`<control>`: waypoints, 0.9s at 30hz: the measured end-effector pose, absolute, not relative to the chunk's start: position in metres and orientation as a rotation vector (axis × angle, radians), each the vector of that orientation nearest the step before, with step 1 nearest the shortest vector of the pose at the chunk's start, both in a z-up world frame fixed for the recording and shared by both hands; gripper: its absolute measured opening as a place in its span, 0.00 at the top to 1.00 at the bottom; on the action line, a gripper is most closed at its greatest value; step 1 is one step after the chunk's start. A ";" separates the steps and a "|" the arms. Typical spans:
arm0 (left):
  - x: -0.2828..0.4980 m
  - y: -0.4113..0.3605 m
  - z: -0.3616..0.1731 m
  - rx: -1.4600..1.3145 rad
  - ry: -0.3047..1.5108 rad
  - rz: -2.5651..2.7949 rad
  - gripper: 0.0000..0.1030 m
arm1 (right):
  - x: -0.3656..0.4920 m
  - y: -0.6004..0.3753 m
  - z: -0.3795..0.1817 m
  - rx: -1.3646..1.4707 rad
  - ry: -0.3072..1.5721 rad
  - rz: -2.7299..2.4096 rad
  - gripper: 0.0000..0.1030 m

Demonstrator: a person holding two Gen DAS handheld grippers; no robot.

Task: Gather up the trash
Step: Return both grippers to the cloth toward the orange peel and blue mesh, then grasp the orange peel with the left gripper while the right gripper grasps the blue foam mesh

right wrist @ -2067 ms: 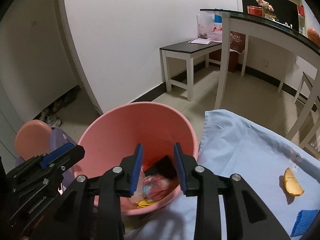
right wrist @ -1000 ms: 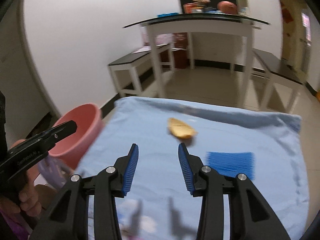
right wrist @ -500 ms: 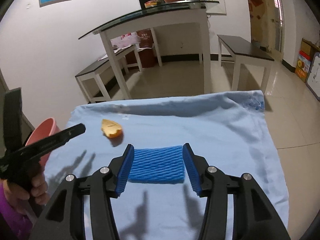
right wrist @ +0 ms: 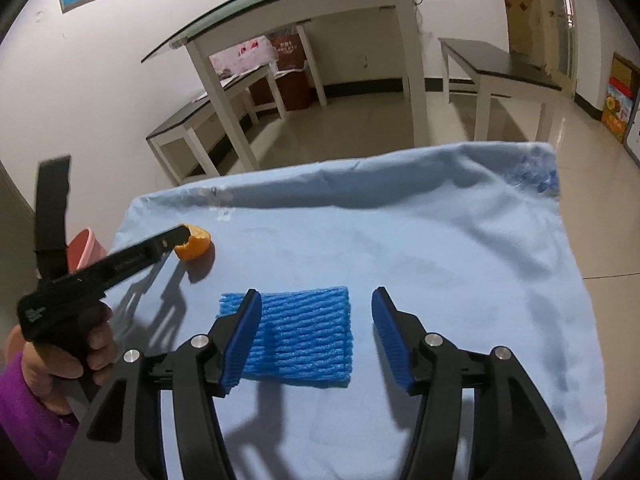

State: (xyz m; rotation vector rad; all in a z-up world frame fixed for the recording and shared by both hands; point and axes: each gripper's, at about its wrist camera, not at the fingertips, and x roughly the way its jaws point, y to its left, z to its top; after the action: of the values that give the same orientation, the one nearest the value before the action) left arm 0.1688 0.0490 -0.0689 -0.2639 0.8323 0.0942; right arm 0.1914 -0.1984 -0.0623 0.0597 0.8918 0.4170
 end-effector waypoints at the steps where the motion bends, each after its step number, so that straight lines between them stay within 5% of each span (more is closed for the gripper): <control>1: 0.169 0.049 -0.069 -0.262 0.830 0.093 0.74 | 0.192 -0.197 -0.065 0.059 0.902 0.416 0.45; 4: 0.167 0.044 -0.065 -0.248 0.812 0.074 0.89 | 0.193 -0.195 -0.069 0.046 0.915 0.412 0.45; 7: 0.163 0.039 -0.064 -0.231 0.801 0.062 0.94 | 0.192 -0.195 -0.070 0.045 0.916 0.418 0.45; 14: 0.141 0.026 -0.045 -0.177 0.763 0.066 0.96 | 0.185 -0.187 -0.070 0.025 0.918 0.429 0.92; 27: 0.076 0.021 0.005 -0.111 0.660 0.116 0.96 | 0.147 -0.182 -0.022 0.042 0.789 0.455 0.95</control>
State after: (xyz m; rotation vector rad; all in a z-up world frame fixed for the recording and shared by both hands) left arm 0.0757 0.0212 0.0047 -0.1112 0.6598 0.1163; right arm 0.1470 -0.1815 -0.0218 0.0416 0.7886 0.4548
